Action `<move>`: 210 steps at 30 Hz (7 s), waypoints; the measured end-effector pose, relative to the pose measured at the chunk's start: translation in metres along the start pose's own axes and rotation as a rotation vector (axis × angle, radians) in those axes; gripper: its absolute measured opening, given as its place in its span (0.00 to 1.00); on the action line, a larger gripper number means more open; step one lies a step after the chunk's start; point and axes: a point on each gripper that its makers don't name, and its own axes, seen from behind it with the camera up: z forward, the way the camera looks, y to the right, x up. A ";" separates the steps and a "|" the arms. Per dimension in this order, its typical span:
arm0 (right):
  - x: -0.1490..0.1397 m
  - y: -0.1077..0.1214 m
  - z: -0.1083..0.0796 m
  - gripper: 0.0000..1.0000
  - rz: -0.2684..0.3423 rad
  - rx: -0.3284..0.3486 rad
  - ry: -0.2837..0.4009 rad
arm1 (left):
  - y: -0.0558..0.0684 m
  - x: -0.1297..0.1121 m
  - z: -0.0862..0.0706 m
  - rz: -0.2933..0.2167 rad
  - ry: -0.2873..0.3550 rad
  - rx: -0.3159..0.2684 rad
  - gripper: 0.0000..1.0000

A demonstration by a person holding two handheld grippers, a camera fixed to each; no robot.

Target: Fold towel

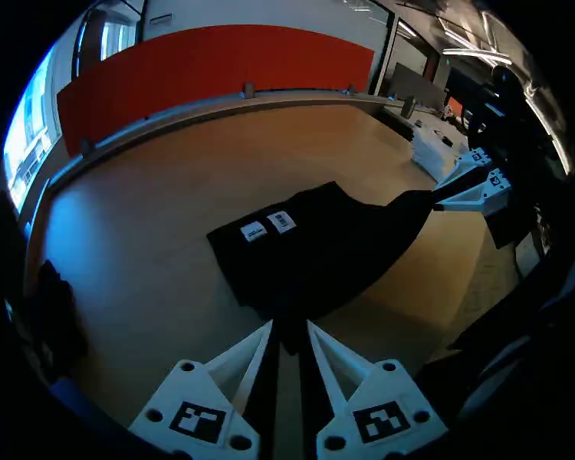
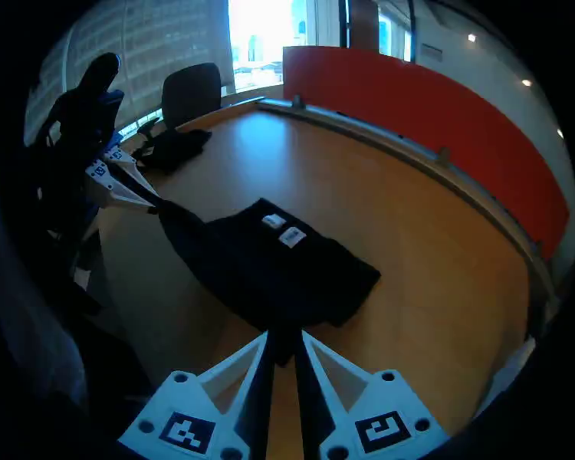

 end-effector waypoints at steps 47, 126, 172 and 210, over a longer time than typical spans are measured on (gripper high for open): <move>0.012 0.104 0.098 0.17 0.071 -0.075 -0.085 | -0.079 0.057 0.124 0.008 0.008 0.089 0.18; -0.026 0.100 0.079 1.00 0.146 -0.219 -0.046 | -0.096 0.011 0.097 -0.049 0.014 0.241 0.75; -0.041 0.069 0.092 0.91 -0.037 -0.052 -0.113 | -0.112 -0.062 0.022 -0.221 0.077 0.399 0.75; -0.071 0.068 0.103 0.06 -0.042 0.002 -0.197 | -0.109 -0.091 -0.005 -0.269 0.063 0.433 0.75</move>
